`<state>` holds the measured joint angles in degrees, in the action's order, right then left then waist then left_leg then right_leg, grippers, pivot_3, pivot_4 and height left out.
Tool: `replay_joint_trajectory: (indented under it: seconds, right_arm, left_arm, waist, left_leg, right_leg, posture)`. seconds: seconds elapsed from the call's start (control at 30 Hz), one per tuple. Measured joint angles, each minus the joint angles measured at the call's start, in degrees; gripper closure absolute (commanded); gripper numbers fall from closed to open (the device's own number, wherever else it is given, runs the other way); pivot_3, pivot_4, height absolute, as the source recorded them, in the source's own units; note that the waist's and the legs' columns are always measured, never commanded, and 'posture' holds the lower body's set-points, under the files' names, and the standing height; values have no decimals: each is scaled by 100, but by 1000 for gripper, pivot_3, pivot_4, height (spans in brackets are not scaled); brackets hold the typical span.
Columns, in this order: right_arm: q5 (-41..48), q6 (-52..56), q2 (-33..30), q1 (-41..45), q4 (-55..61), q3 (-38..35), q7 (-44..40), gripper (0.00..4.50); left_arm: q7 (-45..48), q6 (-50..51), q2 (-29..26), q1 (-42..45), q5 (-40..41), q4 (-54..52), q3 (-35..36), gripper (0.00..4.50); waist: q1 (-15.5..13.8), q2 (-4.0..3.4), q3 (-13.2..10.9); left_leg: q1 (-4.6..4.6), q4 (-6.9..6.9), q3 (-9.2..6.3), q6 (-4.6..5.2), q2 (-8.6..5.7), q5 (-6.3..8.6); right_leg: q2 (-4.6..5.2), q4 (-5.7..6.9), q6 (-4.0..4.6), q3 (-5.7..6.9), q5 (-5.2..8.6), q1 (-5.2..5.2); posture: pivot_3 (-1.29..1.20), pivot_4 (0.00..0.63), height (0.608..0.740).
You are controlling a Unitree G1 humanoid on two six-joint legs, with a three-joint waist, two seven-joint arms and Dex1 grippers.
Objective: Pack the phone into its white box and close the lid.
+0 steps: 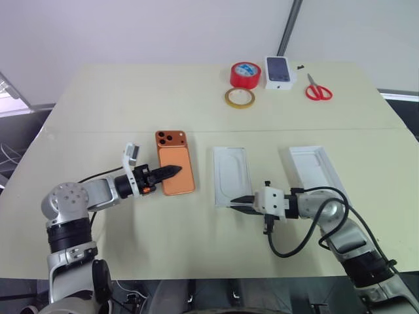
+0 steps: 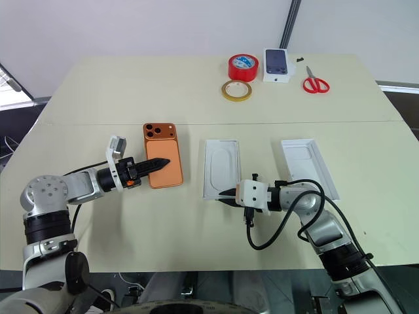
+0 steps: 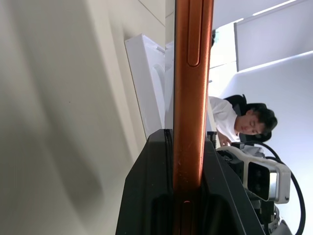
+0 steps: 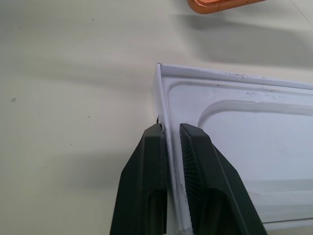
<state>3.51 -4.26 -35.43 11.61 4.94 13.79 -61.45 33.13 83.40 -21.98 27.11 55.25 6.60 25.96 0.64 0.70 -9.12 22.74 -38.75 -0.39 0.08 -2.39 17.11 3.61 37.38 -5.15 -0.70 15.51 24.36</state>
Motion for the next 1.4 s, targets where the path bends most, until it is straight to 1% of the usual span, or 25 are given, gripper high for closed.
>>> replay_joint_trajectory:
  seconds: [0.17,0.33,0.57,0.67,0.77,0.87,0.9,1.07,1.17,1.3,1.37,1.4]
  right_arm:
    - [-5,-32,-5,-1,0,30,-10,4491]
    - [-14,54,24,25,57,101,11,4491]
    - [-277,306,577,359,83,663,190,4491]
    - [-254,565,768,478,42,797,245,3559]
    - [-210,734,740,492,70,788,231,2049]
    - [-30,917,569,482,433,703,156,482]
    - [83,1021,453,461,632,614,109,33]
    - [1147,1883,3,354,1543,-250,-30,33]
    - [1345,1941,-69,338,1274,-679,81,33]
    - [1116,1661,-191,343,623,-934,271,33]
    - [1067,1572,-160,343,591,-930,327,0]
    - [1049,1541,-147,346,591,-928,355,0]
  left_arm:
    - [-20,11,4,1,26,0,-1,4500]
    - [-182,255,143,198,238,11,74,4500]
    - [-391,314,416,414,441,12,83,4500]
    - [-460,326,469,420,460,17,75,4500]
    - [-463,366,442,417,485,21,66,4500]
    - [-428,420,373,374,501,-4,-9,4500]
    - [-404,447,369,344,507,-7,-33,4500]
    - [-378,424,346,221,487,-3,-168,4500]
    - [-352,372,401,215,458,-2,-324,4500]
    - [-337,349,507,168,411,35,-518,4500]
    - [-341,331,566,172,384,79,-630,3513]
    - [-351,316,605,183,353,118,-676,3278]
  waist:
    - [3,0,0]
    - [6,1,0]
    - [23,0,0]
    - [6,1,0]
    - [-8,1,0]
    - [-2,0,0]
    - [-2,0,0]
    - [-8,2,0]
    - [-8,2,1]
    - [-1,2,0]
    - [9,2,0]
    - [4,2,0]
  left_leg:
    - [-1,0,0,0,0,0]
    - [-1,-2,0,0,0,0]
    - [-3,-4,0,-4,2,-3]
    - [-1,-9,0,-4,2,-3]
    - [1,-12,0,-3,1,-2]
    - [1,-11,0,-3,1,-2]
    - [1,-11,0,-3,1,-2]
    - [1,-11,-2,-3,2,-2]
    - [1,-11,-1,-1,2,-1]
    - [1,-9,-1,-1,2,-2]
    - [1,-9,0,-2,2,-2]
    - [1,-9,0,-2,2,-2]
  right_leg:
    - [0,1,0,0,0,0]
    - [-1,2,0,0,0,-1]
    - [-5,9,0,0,0,0]
    - [-5,9,0,0,0,0]
    - [-5,9,0,1,0,-1]
    - [-5,9,0,1,0,0]
    - [-5,9,0,1,0,0]
    - [-5,8,0,1,0,-3]
    - [-4,6,0,0,0,-5]
    - [-4,6,0,0,0,-1]
    - [-5,7,0,0,0,-1]
    - [-5,7,0,0,0,-1]
  posture:
    - [0,150,740]
    - [0,150,740]
    - [0,150,740]
    - [0,150,740]
    - [0,150,740]
    - [0,150,740]
    - [0,150,740]
    - [0,150,740]
    - [0,150,740]
    - [0,150,740]
    - [0,150,740]
    - [0,150,740]
